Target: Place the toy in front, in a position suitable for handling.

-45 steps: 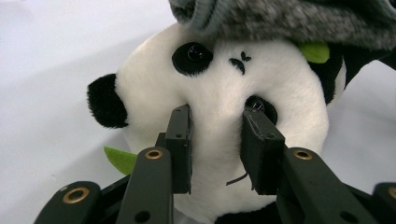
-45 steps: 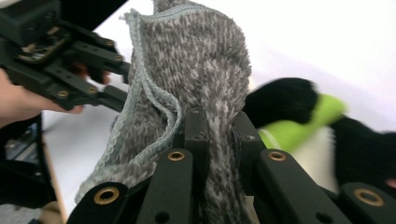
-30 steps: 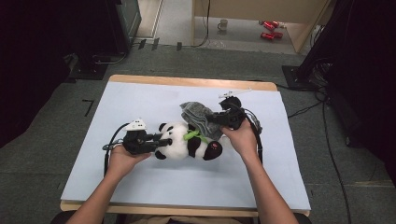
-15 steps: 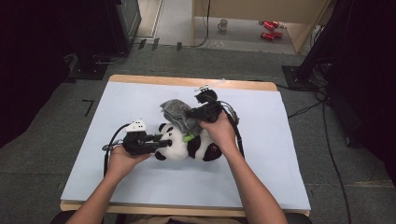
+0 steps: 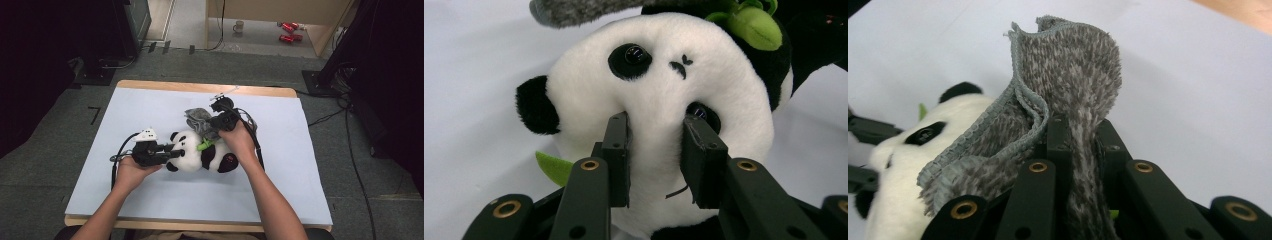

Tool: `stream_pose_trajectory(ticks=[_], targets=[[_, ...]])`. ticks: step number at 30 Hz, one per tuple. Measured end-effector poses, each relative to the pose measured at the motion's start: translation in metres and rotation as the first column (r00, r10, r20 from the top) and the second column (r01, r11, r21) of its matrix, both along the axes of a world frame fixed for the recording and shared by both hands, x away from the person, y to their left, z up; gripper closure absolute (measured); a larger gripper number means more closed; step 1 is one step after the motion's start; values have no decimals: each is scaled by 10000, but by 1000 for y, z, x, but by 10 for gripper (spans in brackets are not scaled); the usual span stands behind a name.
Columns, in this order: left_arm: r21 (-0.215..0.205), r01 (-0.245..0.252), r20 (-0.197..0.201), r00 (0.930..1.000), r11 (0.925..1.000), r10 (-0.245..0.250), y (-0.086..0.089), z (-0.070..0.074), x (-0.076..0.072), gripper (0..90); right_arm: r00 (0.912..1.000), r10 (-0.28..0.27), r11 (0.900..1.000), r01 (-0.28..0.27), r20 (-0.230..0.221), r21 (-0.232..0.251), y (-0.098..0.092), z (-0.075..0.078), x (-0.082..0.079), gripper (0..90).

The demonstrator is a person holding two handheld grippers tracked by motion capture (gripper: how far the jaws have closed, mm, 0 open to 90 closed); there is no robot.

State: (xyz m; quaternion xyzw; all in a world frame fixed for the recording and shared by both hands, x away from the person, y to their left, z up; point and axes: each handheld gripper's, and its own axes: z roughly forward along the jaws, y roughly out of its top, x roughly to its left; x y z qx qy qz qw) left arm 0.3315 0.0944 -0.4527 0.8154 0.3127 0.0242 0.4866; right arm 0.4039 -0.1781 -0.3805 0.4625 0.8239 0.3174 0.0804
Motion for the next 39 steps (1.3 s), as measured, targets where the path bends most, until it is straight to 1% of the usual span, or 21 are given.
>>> stream_pose_trajectory(ticks=[1, 2, 6, 9, 12, 13, 14, 17, 18, 19, 21, 22, 23, 24, 26, 27, 31, 32, 34, 38, 39], targets=[[-20, -1, -3, 10000, 10000, 1, 0, 0, 0, 672, 10000, -82, 9999, 82, 43, -63, -1, 1, 1, 817], [-8, 12, -8, 10000, 10000, -12, 0, 0, 0, 673, 9994, -305, 9991, 310, 177, -294, -6, 3, 3, 819], [-19, 38, -8, 10000, 10000, -38, 1, -1, 0, 672, 9983, -569, 9976, 573, 113, -376, -16, 5, 7, 820], [-12, 46, -1, 10000, 10000, -46, 1, -1, 0, 672, 9969, -788, 9969, 788, 48, -57, -24, 8, 8, 820], [-6, 56, 21, 10000, 10000, -56, 1, -1, 0, 671, 9971, -762, 9964, 758, 91, 386, -24, 14, 6, 820], [8, 61, 28, 10000, 10000, -61, 1, -1, 0, 671, 9975, -686, 9963, 677, 143, 530, -23, 16, 5, 820], [10, 57, 27, 10000, 10000, -57, 1, -1, 0, 671, 9988, -462, 9958, 447, 170, 795, -17, 22, 2, 820], [15, 57, 26, 10000, 10000, -57, 1, -1, 0, 671, 9992, -329, 9949, 307, 215, 965, -13, 26, 0, 820], [17, 59, 28, 10000, 10000, -59, 1, -1, 0, 671, 9996, -138, 9927, 107, 247, 1203, -7, 31, -3, 819], [20, 63, 26, 10000, 10000, -63, 1, -1, 0, 671, 9996, -138, 9927, 107, 247, 1203, -7, 31, -3, 819], [23, 72, 24, 10000, 10000, -72, 1, -1, 0, 671, 9996, 125, 9897, -159, 247, 1421, 1, 34, -6, 820], [18, 69, 23, 10000, 10000, -69, 1, -1, 0, 671, 9995, 268, 9882, -288, 156, 1503, 5, 34, -8, 820], [20, 73, 25, 10000, 10000, -73, 1, -1, 0, 671, 9993, 365, 9879, -378, 116, 1507, 7, 33, -8, 819], [19, 67, 24, 10000, 10000, -67, 1, -1, 0, 670, 9985, 540, 9882, -521, -95, 1438, 13, 27, -11, 819], [21, 66, 24, 10000, 10000, -66, 1, -1, 0, 670, 9981, 616, 9883, -596, -98, 1404, 14, 24, -11, 819], [10, 56, 22, 10000, 10000, -56, 1, -1, 0, 670, 9978, 614, 9890, -575, -246, 1365, 16, 19, -11, 820], [-12, 21, 8, 10000, 10000, -21, 1, -1, 0, 670, 9975, 481, 9955, -437, -512, 840, 14, 1, -11, 819], [-26, -13, 6, 10000, 10000, 13, 1, -1, 0, 670, 9978, 463, 9966, -429, -468, 704, 12, -3, -10, 820], [-75, -52, 2, 10000, 10000, 52, 0, -1, 0, 670, 9989, 326, 9968, -299, -347, 747, 3, -7, -8, 818], [-133, -115, -43, 9999, 9998, 114, 0, -1, 0, 671, 9995, 261, 9981, -251, -164, 569, -1, -7, -6, 816], [-137, -126, -52, 9999, 9998, 125, 0, -1, 0, 671, 9997, 227, 9990, -225, -39, 383, -1, -6, -5, 815]])
